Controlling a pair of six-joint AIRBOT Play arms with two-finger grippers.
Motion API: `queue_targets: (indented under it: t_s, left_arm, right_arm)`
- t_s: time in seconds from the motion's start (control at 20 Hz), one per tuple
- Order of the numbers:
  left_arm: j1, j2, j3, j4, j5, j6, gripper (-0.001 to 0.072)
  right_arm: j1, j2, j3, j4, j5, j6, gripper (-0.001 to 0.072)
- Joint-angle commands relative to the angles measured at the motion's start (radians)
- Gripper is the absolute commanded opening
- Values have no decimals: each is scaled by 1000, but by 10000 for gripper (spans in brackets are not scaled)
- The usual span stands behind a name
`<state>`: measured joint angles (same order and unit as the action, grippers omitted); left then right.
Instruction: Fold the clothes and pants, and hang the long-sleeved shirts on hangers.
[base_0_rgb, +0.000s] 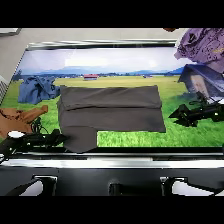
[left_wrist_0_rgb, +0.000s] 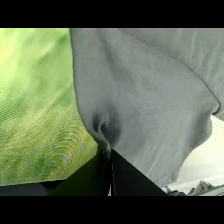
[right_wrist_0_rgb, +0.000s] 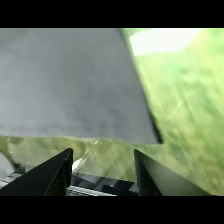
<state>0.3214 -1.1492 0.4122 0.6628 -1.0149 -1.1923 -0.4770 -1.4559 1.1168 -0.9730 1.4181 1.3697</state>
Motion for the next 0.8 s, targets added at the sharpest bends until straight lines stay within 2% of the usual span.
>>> queue_targets:
  t_s: [0.0, 0.25, 0.75]
  left_arm:
    - [-3, -2, 0, -3, -9, 0, 19]
    - [-3, -3, 0, -1, -12, 1, 19]
    - [-3, -3, 0, -1, -13, 1, 19]
  right_arm:
    - [-18, -63, -21, -29, 19, -5, 427]
    - [-18, -172, -79, 12, 14, -52, 434]
    - [27, -176, -149, 48, -89, -108, 433]
